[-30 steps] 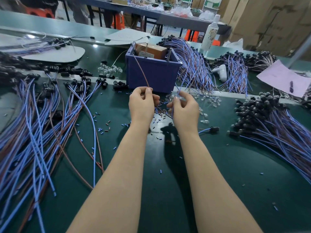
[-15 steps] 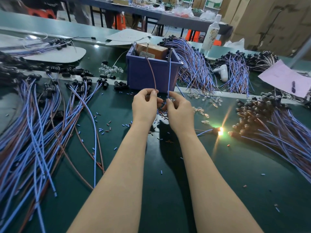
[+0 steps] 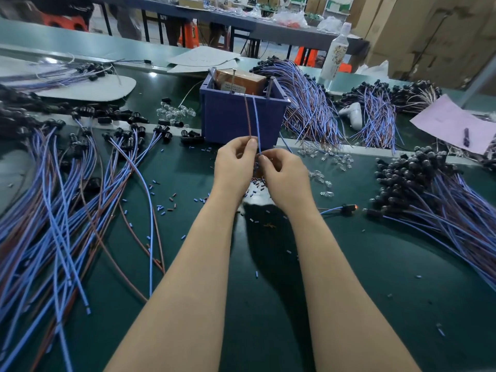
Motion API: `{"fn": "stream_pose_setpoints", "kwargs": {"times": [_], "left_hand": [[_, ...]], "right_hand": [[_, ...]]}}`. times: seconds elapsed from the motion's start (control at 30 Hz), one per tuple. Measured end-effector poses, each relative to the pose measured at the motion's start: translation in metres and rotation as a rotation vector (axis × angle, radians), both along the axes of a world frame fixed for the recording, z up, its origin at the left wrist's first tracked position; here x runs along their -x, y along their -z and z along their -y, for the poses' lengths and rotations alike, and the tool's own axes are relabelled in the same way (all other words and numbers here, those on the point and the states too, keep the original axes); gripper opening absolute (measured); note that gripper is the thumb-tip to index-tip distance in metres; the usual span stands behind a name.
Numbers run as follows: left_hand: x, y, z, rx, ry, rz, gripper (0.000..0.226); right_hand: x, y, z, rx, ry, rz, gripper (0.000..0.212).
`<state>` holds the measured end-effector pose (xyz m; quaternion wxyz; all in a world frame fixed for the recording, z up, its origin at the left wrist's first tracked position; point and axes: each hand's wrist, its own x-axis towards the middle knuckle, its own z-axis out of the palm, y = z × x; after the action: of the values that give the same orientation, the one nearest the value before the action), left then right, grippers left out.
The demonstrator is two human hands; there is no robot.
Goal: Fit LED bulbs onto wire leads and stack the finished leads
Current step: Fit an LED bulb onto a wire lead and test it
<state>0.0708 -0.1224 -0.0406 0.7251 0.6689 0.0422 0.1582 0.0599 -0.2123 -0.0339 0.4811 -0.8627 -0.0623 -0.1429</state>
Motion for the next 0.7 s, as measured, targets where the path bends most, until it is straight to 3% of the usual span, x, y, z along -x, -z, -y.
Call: {"fn": "stream_pose_setpoints", "kwargs": {"times": [0.1,0.27,0.37,0.43,0.5,0.57,0.63,0.7], "left_hand": [[0.005,-0.015,0.005,0.051,0.131,0.067,0.019],[0.011,-0.058,0.016,-0.259,0.104,0.303,0.018],[0.015,-0.077,0.036,-0.476,-0.036,0.332,0.025],[0.020,-0.080,0.055,-0.497,-0.048,0.234,0.041],[0.026,-0.076,0.082,-0.391,0.246,-0.048,0.063],[0.029,-0.072,0.114,-0.116,0.558,-0.300,0.069],[0.029,-0.070,0.144,0.250,0.642,-0.312,0.052],[0.025,-0.071,0.172,0.436,0.595,-0.218,0.033]], "right_hand": [[0.008,-0.014,0.004,0.077,-0.116,0.000,0.017],[0.013,-0.041,0.029,0.320,-0.069,0.067,0.017],[0.020,-0.055,0.051,0.170,0.140,0.293,0.022],[0.026,-0.060,0.070,-0.058,0.311,0.427,0.026],[0.033,-0.064,0.090,-0.357,0.418,0.476,0.025],[0.040,-0.066,0.111,-0.711,0.422,0.474,0.027],[0.049,-0.062,0.132,-0.920,0.444,0.469,0.028],[0.060,-0.051,0.156,-0.895,0.589,0.480,0.031]]}}
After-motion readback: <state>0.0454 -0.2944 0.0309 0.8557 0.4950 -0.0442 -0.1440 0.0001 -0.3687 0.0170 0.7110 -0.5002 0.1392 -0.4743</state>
